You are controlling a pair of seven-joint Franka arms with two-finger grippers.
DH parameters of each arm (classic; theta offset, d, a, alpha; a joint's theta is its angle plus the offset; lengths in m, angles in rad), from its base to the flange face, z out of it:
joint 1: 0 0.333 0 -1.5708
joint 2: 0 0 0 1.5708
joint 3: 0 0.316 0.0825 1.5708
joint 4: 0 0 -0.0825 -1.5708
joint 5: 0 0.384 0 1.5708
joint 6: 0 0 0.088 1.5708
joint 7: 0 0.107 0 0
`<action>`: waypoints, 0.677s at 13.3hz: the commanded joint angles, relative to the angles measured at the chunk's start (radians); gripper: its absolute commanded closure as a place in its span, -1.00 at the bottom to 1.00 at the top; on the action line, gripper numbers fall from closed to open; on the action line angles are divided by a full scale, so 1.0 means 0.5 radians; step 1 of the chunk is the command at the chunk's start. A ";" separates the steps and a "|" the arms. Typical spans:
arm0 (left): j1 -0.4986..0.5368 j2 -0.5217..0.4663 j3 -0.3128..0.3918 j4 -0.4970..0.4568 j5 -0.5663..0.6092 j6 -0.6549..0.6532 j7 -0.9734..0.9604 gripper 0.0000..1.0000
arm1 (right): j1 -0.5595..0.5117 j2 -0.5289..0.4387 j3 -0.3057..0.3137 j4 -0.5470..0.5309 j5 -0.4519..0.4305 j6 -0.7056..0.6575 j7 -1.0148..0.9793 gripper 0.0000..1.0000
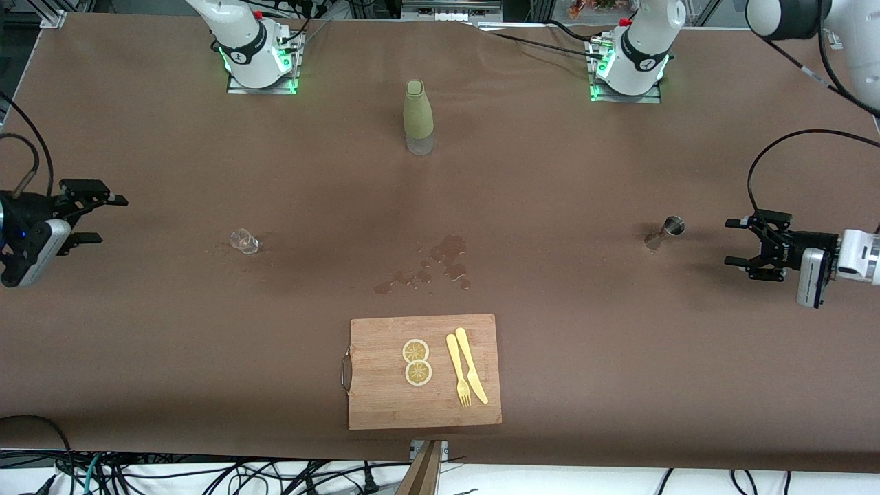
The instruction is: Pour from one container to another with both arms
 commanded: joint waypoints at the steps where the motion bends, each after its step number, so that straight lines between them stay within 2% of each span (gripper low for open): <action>1: -0.169 -0.183 0.030 -0.045 0.169 0.058 -0.472 -1.00 | 0.110 -0.389 -0.028 -0.419 -0.189 0.118 0.447 -1.00; 3: -0.258 -0.269 0.030 -0.036 0.289 0.061 -0.779 -1.00 | 0.186 -0.653 -0.031 -0.685 -0.272 0.246 0.782 -1.00; 5: -0.349 -0.376 0.030 -0.036 0.445 0.119 -0.936 -1.00 | 0.272 -0.810 -0.050 -0.824 -0.441 0.268 1.220 -1.00; 7: -0.429 -0.483 0.023 -0.036 0.632 0.217 -0.928 -1.00 | 0.325 -0.848 -0.114 -0.862 -0.463 0.280 1.455 -1.00; 9: -0.451 -0.548 0.020 -0.039 0.667 0.282 -0.921 -1.00 | 0.374 -0.851 -0.176 -0.871 -0.481 0.338 1.453 -1.00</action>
